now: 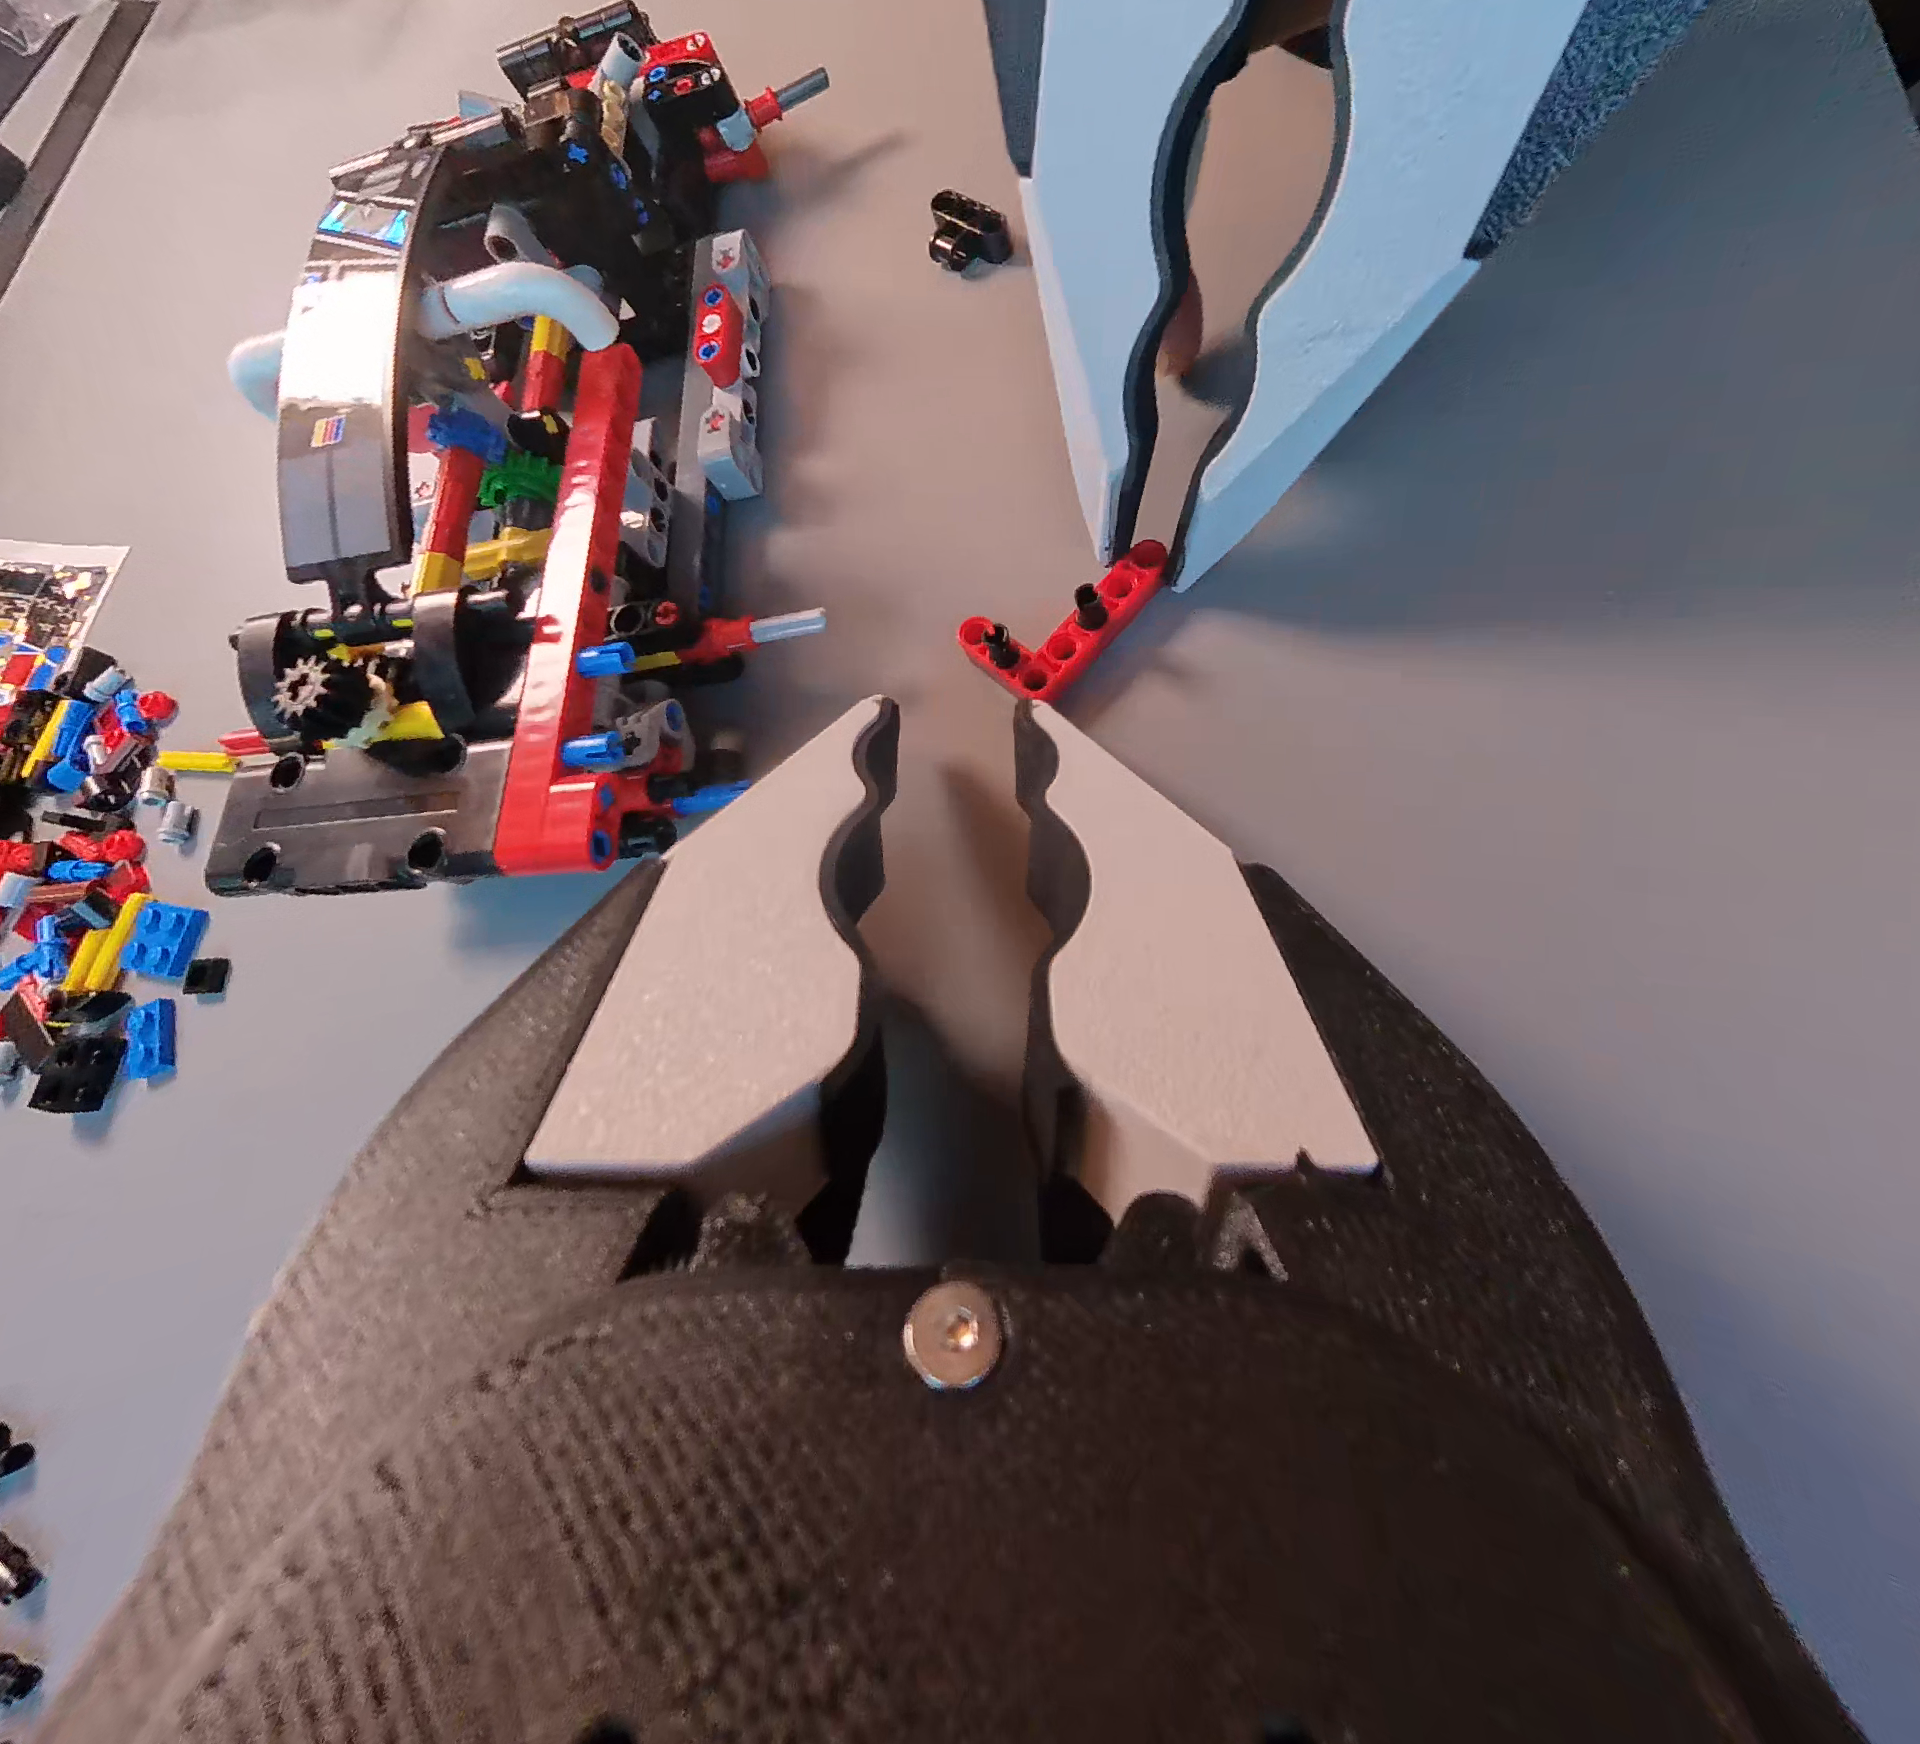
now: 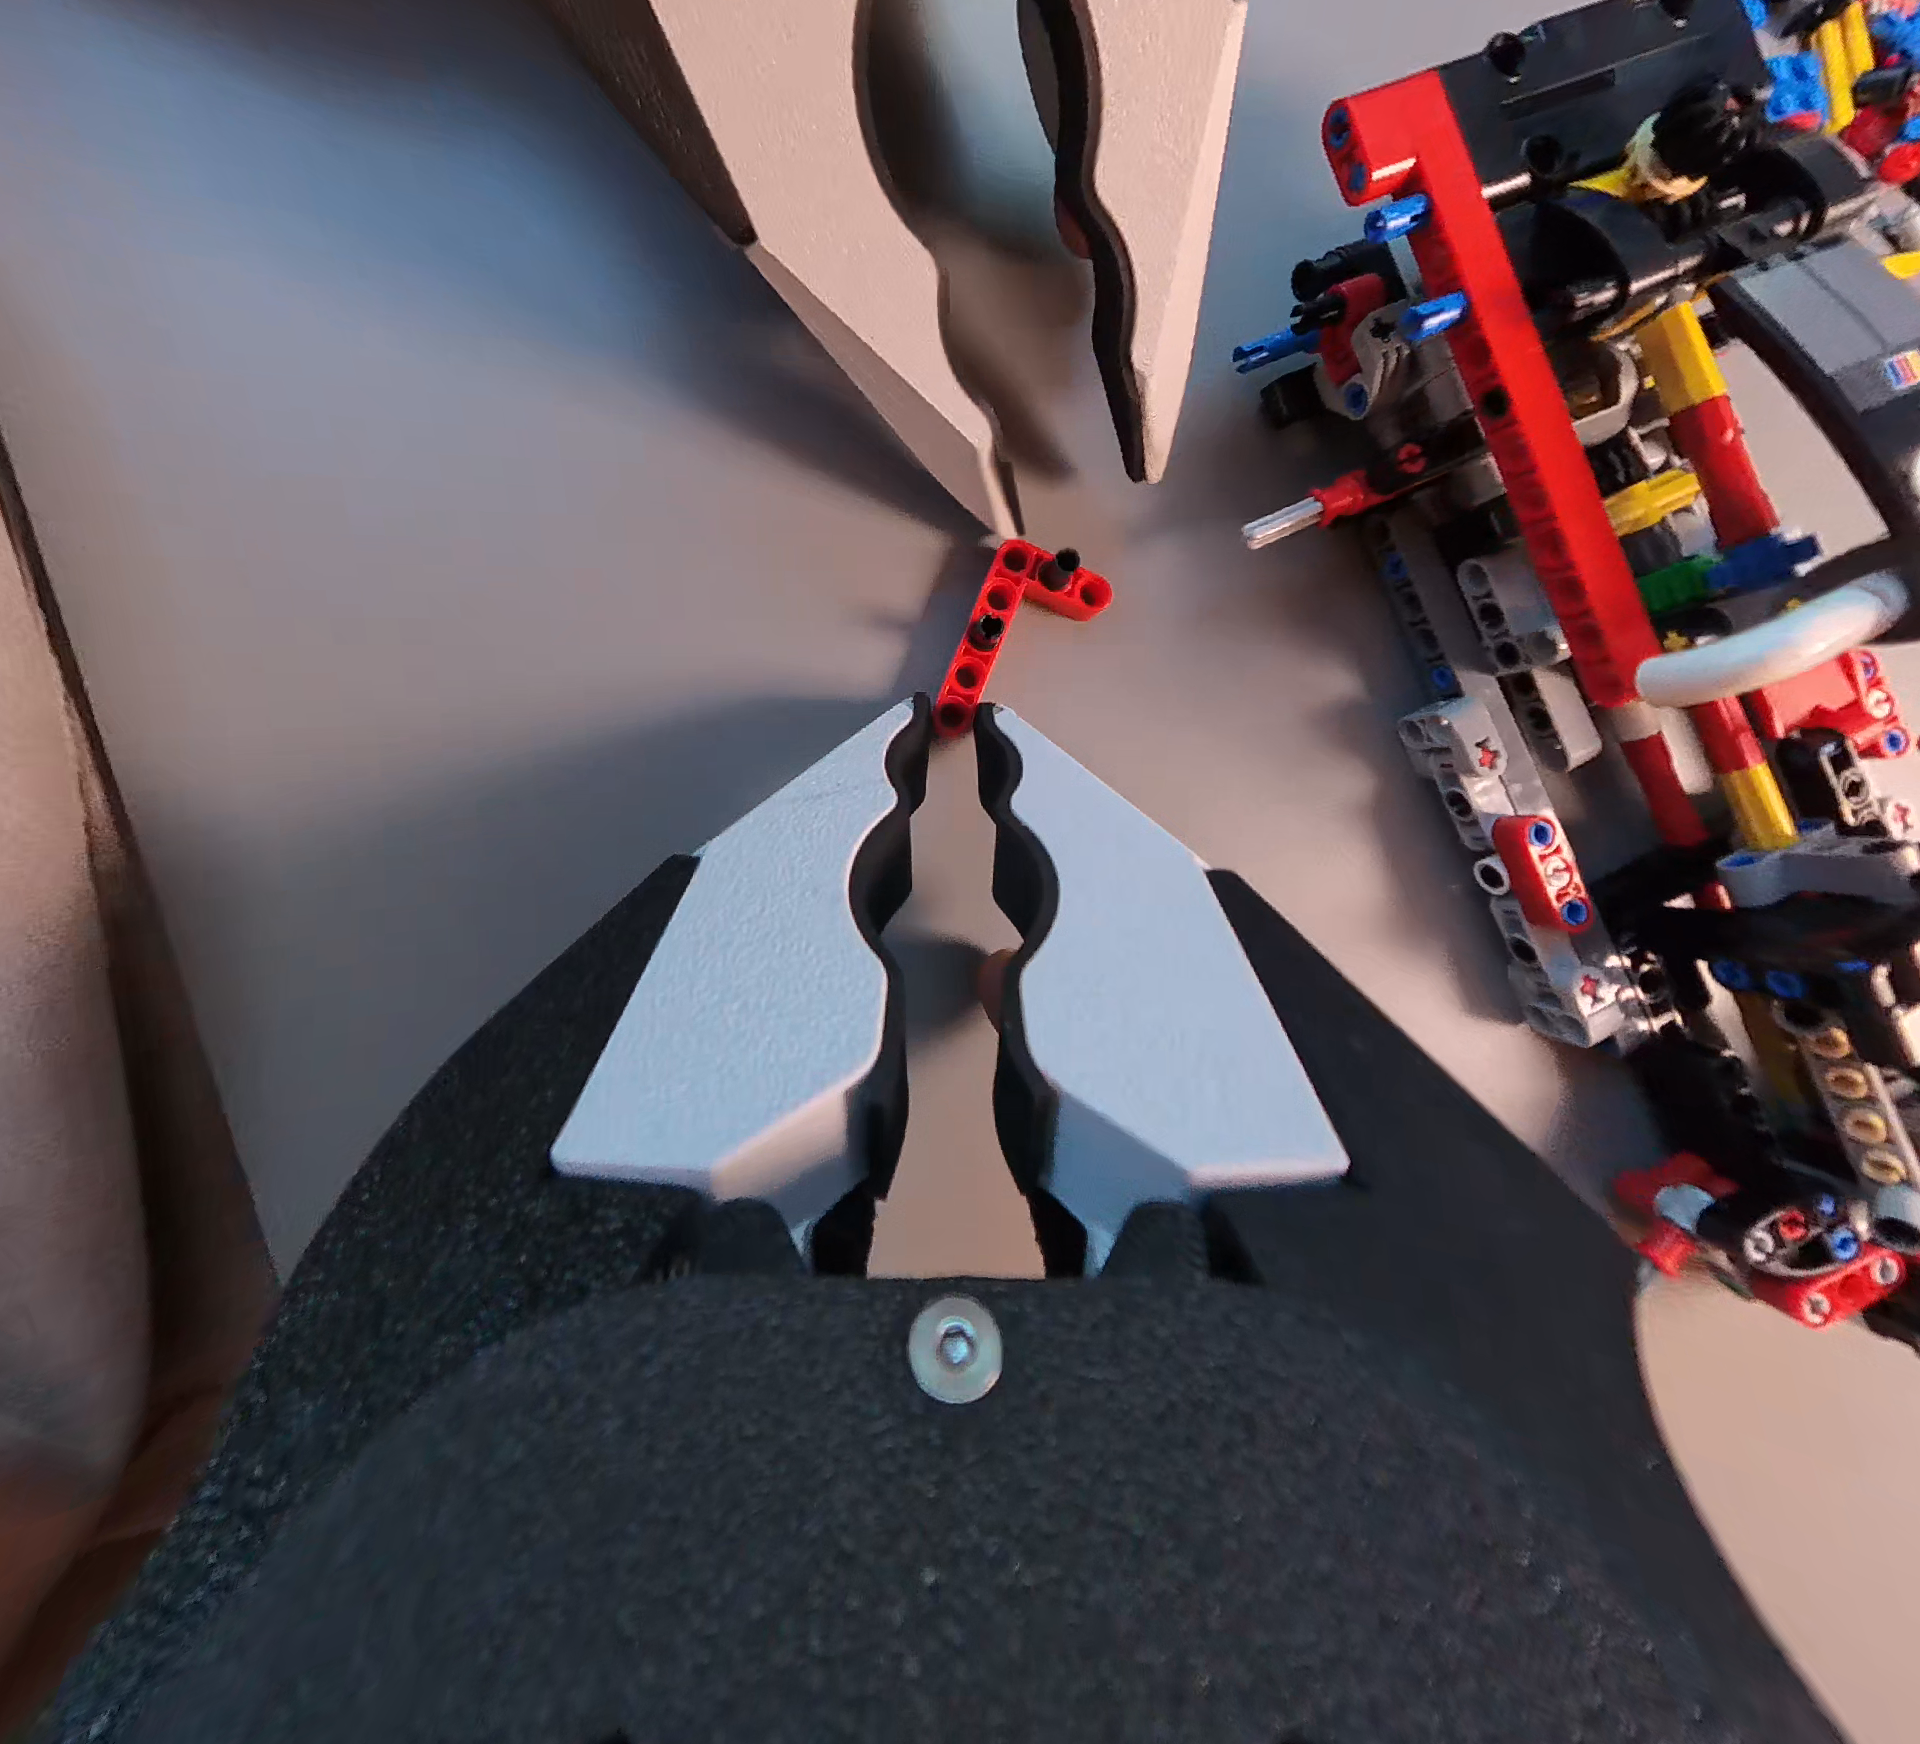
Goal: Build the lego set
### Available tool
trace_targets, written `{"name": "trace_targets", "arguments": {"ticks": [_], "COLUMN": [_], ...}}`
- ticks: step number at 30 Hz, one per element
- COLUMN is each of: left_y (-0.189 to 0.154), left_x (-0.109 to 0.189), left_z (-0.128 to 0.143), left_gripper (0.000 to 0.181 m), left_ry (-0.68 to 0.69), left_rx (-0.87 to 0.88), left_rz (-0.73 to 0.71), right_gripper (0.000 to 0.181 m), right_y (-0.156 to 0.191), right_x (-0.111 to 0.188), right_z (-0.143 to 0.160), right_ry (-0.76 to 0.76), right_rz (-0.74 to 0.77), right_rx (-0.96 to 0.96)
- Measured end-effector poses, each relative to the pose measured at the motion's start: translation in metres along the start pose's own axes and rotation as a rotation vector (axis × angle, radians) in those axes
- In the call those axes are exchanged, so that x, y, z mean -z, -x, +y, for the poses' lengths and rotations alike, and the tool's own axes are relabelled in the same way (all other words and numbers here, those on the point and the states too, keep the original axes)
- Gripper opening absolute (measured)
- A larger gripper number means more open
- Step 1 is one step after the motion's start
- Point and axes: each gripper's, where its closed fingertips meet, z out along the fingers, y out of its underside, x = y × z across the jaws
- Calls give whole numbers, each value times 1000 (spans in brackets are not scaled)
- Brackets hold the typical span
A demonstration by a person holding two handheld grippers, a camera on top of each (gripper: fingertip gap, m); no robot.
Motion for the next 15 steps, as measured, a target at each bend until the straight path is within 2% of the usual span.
{"name": "trace_targets", "arguments": {"ticks": [7,15], "left_y": [4,9], "left_x": [-1,6], "left_z": [1,7], "left_gripper": [14,20], "left_ry": [11,15], "left_rx": [9,20], "left_rz": [-37,-56], "right_gripper": [6,5], "right_y": [2,-6], "right_x": [-3,-7], "right_z": [-5,-9], "right_ry": [-13,-28], "right_rz": [7,46], "right_rx": [-60,-46]}}
